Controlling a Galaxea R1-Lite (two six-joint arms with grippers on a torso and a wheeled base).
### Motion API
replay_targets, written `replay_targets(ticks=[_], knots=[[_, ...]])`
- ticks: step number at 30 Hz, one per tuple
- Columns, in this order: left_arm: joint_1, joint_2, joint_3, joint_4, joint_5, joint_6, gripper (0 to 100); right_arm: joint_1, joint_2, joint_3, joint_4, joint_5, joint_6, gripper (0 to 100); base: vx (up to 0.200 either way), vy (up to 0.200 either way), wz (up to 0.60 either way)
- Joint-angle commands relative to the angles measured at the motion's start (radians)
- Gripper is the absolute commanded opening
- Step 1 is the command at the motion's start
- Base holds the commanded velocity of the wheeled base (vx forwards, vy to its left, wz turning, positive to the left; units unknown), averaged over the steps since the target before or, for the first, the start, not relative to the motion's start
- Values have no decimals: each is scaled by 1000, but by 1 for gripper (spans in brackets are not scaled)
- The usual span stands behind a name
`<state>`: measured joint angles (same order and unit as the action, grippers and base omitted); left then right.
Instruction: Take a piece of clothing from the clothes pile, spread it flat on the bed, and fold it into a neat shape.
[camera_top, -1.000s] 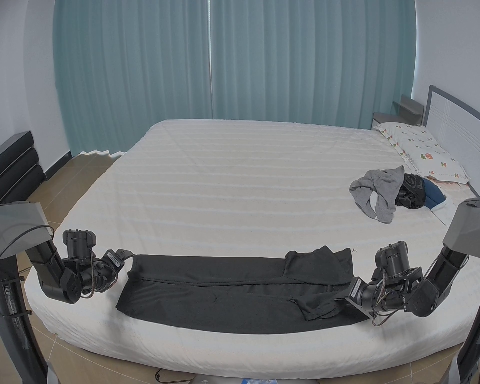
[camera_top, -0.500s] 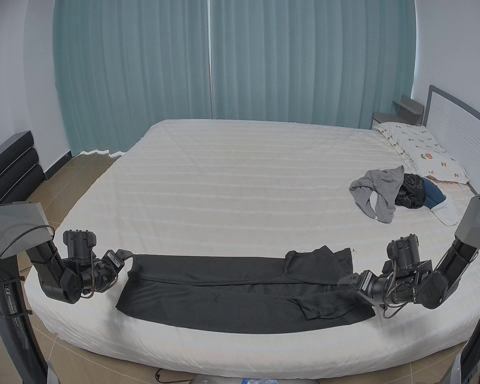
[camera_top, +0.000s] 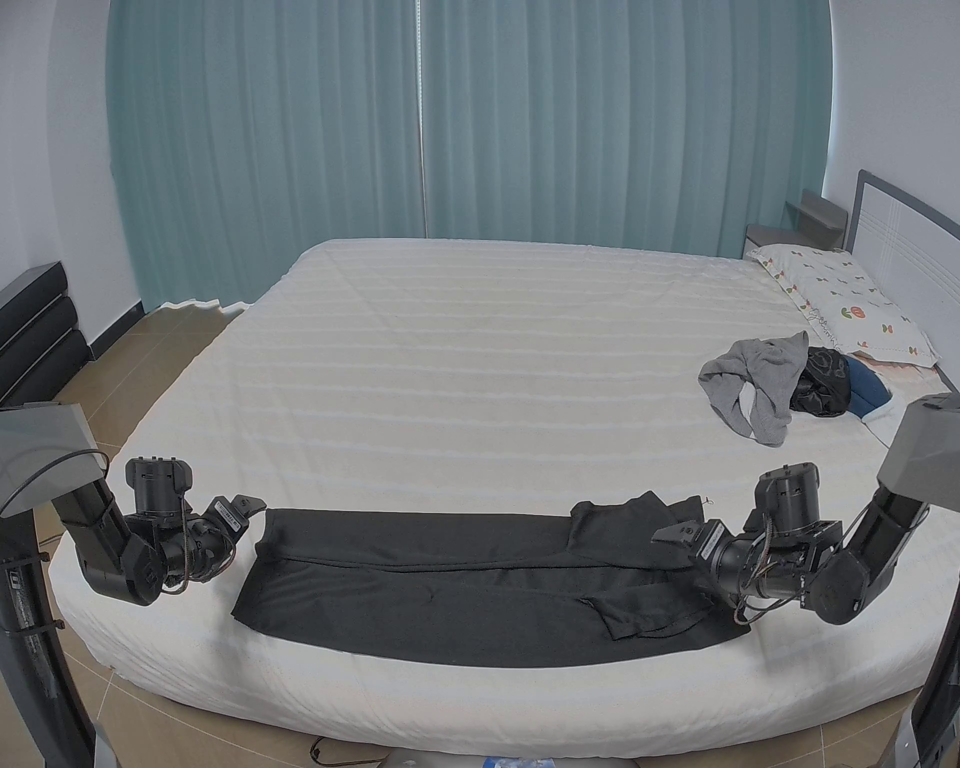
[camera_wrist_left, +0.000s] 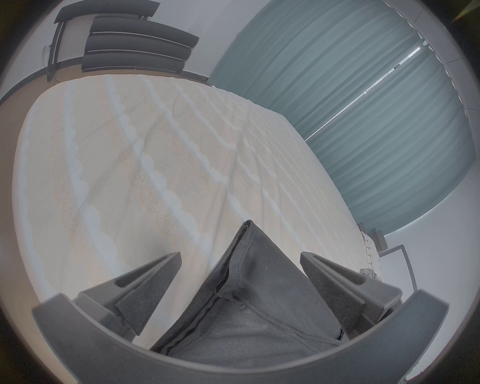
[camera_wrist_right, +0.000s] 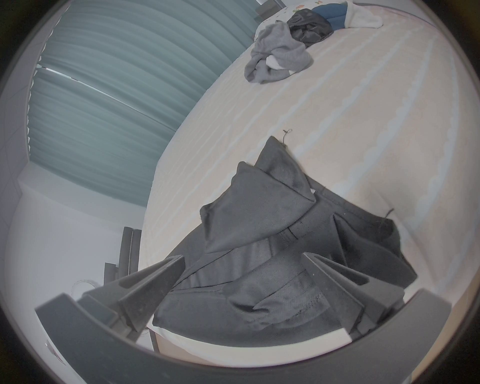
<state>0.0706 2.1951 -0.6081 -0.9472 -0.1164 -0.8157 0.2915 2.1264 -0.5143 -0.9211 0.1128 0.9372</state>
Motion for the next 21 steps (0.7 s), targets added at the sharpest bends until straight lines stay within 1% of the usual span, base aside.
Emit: replay_targets(ticks=[1,4,5,8,9,10,11,13,14,15,16,18,19,20,21], knots=[[1,0,-7,-1,-2,0,100,-6,96,16,-12,1,-40,100,0,0,0],[0,-8,-22,8,-3,0,100,-11,78,17,-22,1,-38,100,0,0,0],[-2,-12,-39,12,-6,1,100,-26,41,16,-24,1,-31,100,0,0,0],[-2,-25,-67,25,-40,7,100,-57,1,13,-24,10,-18,100,0,0,0],[0,-29,-94,59,-80,9,100,-81,-16,8,-25,22,-5,100,0,0,0],[0,-29,-102,71,-91,10,100,-89,-19,7,-25,27,-2,100,0,0,0],[0,-31,-131,117,-126,27,100,-117,-23,2,-28,42,0,100,0,0,0],[0,-21,-167,176,-167,87,100,-150,-14,2,-47,70,0,100,0,0,0],[0,-21,-167,176,-167,87,100,-150,-14,2,-47,70,0,100,0,0,0],[0,-20,-182,193,-183,130,100,-164,-8,2,-61,94,0,100,0,0,0],[-5,2,-199,202,-198,188,100,-183,0,8,-76,139,5,100,0,0,0],[-9,45,-213,197,-198,237,100,-196,1,13,-84,182,12,100,0,0,0],[-14,60,-219,196,-197,254,100,-203,1,13,-84,196,14,100,0,0,0],[-14,60,-219,196,-197,254,100,-203,1,13,-84,196,14,100,0,0,0],[-17,81,-222,197,-195,279,100,-213,6,10,-85,219,14,100,0,0,0]])
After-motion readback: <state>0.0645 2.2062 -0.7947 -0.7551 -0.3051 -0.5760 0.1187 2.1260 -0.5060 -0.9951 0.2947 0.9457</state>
